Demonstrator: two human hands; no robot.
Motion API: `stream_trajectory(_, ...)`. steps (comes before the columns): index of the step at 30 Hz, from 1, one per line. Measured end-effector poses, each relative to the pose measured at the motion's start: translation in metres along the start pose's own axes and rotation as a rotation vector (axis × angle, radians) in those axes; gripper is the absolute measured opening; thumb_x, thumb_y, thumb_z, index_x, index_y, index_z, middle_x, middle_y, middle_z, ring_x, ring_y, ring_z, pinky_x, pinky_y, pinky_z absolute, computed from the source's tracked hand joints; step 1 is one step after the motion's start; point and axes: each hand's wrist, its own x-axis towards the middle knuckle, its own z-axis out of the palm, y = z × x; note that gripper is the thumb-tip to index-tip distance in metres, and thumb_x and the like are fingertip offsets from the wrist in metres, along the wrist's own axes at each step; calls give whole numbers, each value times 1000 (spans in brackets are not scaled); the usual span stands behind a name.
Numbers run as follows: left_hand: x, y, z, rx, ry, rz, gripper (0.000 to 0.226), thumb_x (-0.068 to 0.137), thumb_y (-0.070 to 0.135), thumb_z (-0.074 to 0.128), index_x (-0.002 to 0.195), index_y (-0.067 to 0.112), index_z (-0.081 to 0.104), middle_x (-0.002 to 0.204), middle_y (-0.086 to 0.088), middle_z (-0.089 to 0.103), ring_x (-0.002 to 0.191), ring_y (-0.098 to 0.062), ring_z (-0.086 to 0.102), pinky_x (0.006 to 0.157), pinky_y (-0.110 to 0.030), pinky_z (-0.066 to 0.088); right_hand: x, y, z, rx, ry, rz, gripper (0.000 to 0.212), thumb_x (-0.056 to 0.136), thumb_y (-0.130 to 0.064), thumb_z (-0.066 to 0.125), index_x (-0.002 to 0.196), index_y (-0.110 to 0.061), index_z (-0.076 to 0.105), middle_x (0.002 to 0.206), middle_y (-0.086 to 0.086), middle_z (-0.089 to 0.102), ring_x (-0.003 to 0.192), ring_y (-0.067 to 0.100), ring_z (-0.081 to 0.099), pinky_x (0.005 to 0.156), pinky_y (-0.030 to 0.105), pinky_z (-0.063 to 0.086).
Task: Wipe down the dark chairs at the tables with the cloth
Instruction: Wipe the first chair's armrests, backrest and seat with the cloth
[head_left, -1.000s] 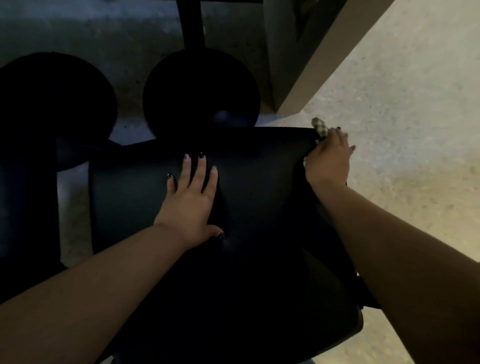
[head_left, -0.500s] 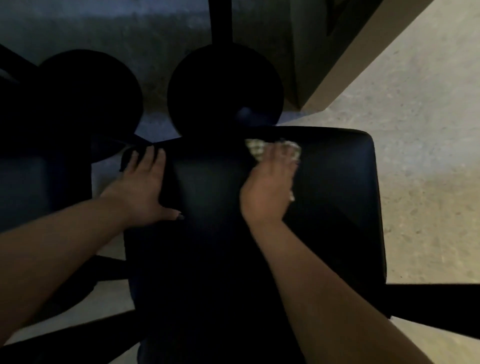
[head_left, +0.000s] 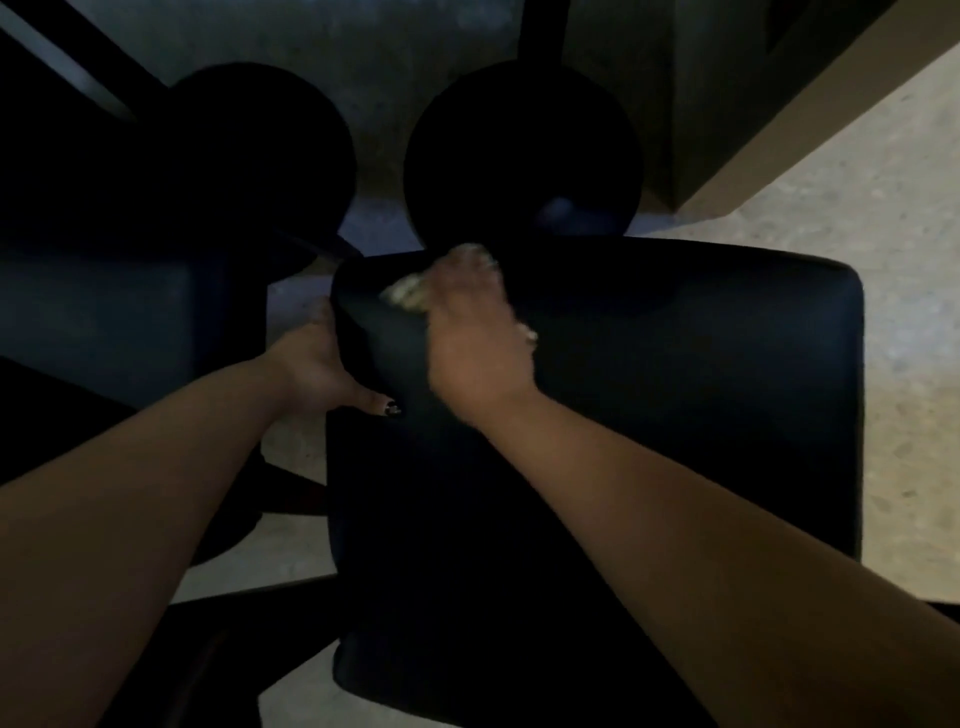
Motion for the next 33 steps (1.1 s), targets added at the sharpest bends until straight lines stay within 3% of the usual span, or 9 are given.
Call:
stream_trajectory(3,1,-12,0,4,-59,-38,145,59,6,91,151,22,-20,141,1,40,128,-18,42,107,-32,39,-7,-19,8,-114,-172,-483,60,93,-16,39,149,-1,21,157,17,17,146,32,7,115,38,-14)
stream_trajectory(5,1,-18,0,16,-71,-35,152,60,4,90,146,27,-32,147,-3,37,131,-22,42,106,-36,42,11,-7,6,-162,-275,-631,59,96,-19,37,151,-8,18,159,13,13,147,29,5,120,42,-3)
stream_trajectory(8,2,-22,1,-24,-73,9,150,63,-1,87,143,35,-36,138,-1,43,118,-22,50,86,-35,53,51,19,-5,-99,-245,-404,56,95,-19,40,148,-10,28,156,14,23,144,30,19,117,36,12)
stream_trajectory(11,4,-23,0,-105,-79,28,147,65,-7,83,144,43,-31,129,2,49,112,-21,54,83,-39,56,48,19,-8,-82,-82,-134,55,93,-13,40,145,-1,31,153,19,29,143,33,21,118,38,5)
stream_trajectory(18,4,-25,1,-24,-44,46,144,64,2,87,148,31,-26,136,-9,50,117,-23,54,88,-30,51,-57,-36,6,-45,-169,-525,51,81,-13,61,130,0,55,137,18,52,131,34,44,112,43,26)
stream_trajectory(20,4,-23,0,54,-45,47,151,60,8,91,146,24,-32,152,-10,35,135,-27,41,107,-36,40,-41,-9,1,10,-123,-477,50,80,-4,56,129,4,53,135,23,52,129,38,46,111,46,30)
stream_trajectory(24,-2,-7,-5,379,19,94,172,41,36,97,132,28,-49,158,-12,-27,148,-32,-6,119,-43,17,-23,43,-13,16,59,163,54,88,-7,41,141,4,37,148,24,34,141,37,26,117,43,11)
stream_trajectory(26,-4,6,-4,589,71,189,173,39,42,96,135,24,-46,153,-10,-37,146,-33,-18,120,-48,10,-27,26,-7,18,121,324,55,88,-8,37,143,3,34,151,22,31,144,36,20,118,44,6)
stream_trajectory(33,-10,60,22,840,63,257,154,56,33,93,147,14,-29,156,-5,-34,143,-42,-21,120,-53,10,-66,11,-4,40,6,-31,61,79,-7,35,138,4,42,146,21,40,139,36,31,115,43,9)
